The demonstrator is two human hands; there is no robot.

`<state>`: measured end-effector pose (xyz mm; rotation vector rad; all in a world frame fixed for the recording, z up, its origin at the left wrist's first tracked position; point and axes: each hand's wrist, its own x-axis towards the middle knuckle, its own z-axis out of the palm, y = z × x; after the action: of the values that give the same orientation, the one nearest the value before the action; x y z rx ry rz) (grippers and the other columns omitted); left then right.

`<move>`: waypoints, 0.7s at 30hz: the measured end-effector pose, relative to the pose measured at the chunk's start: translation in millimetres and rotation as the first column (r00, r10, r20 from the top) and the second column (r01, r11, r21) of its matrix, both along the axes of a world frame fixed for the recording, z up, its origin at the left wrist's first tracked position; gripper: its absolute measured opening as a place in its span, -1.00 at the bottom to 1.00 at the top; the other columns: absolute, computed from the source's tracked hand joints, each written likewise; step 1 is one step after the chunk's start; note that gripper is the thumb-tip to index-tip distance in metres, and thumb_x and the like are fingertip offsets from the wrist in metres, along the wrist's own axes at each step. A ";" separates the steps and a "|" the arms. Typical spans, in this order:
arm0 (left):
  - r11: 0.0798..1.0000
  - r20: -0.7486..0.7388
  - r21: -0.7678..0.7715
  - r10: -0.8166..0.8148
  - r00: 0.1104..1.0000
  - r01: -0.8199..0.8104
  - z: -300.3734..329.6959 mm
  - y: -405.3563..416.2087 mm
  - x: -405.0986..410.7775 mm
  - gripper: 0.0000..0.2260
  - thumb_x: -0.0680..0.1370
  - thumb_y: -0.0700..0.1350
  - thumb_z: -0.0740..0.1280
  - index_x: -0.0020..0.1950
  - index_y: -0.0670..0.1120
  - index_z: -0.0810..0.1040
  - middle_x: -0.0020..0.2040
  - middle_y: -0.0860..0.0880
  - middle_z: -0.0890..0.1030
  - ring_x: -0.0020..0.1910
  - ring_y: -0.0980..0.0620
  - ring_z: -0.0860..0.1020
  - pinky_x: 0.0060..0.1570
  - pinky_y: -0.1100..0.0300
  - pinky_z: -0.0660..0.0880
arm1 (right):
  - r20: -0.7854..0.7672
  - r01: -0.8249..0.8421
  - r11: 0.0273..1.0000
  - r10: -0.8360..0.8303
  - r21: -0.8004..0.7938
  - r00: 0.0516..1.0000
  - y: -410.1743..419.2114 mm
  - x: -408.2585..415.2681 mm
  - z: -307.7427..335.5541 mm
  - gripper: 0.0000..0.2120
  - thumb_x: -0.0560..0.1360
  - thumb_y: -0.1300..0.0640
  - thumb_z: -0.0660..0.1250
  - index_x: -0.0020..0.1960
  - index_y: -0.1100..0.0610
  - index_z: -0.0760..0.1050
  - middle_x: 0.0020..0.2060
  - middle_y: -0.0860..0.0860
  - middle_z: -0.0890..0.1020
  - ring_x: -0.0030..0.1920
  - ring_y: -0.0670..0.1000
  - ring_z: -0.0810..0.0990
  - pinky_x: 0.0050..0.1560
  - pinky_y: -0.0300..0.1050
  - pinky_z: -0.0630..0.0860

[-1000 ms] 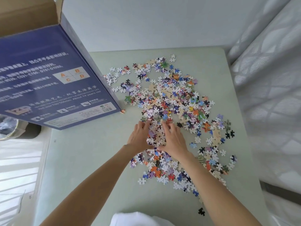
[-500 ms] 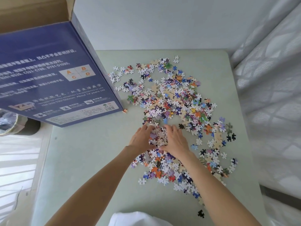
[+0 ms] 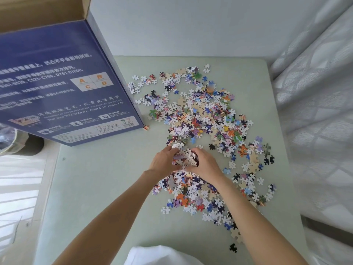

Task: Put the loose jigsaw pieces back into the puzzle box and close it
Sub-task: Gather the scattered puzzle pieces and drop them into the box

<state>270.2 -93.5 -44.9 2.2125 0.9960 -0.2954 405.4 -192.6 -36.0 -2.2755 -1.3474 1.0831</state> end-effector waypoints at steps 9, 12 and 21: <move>0.977 0.045 -0.088 0.200 0.979 -0.196 10.0 3.5 -9.7 -0.62 0.46 0.00 0.42 0.24 -0.10 0.53 0.16 -0.07 0.61 0.08 -0.06 0.57 0.06 0.14 0.45 | 0.056 0.118 0.990 -0.122 0.073 0.991 -1.7 0.9 12.6 -0.47 0.49 -0.05 0.34 0.37 0.15 0.37 0.30 0.05 0.49 0.31 0.04 0.44 0.27 -0.11 0.35; 0.965 0.057 -0.085 0.255 0.965 -0.250 15.9 5.9 -19.0 -0.56 0.47 0.01 0.41 0.31 -0.07 0.49 0.21 -0.06 0.59 0.12 -0.05 0.57 0.08 0.17 0.44 | 0.129 0.142 0.982 -0.158 0.129 0.979 -6.1 1.5 25.4 -0.55 0.50 0.01 0.34 0.35 0.13 0.40 0.26 0.02 0.53 0.26 0.03 0.49 0.21 -0.14 0.39; 0.954 0.133 -0.017 0.298 0.945 -0.298 47.9 4.1 -45.8 -0.71 0.48 -0.01 0.40 0.10 -0.16 0.58 -0.05 -0.14 0.65 -0.12 -0.11 0.57 -0.19 0.17 0.40 | 0.244 0.098 0.983 -0.134 0.155 0.961 -25.8 -4.9 40.4 -0.61 0.51 0.06 0.34 0.31 0.13 0.45 0.19 0.03 0.58 0.19 0.01 0.54 0.13 -0.22 0.41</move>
<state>224.4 -89.4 3.1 2.0173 1.2359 -0.0063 400.4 -218.4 4.4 -2.4130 -1.3135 0.6535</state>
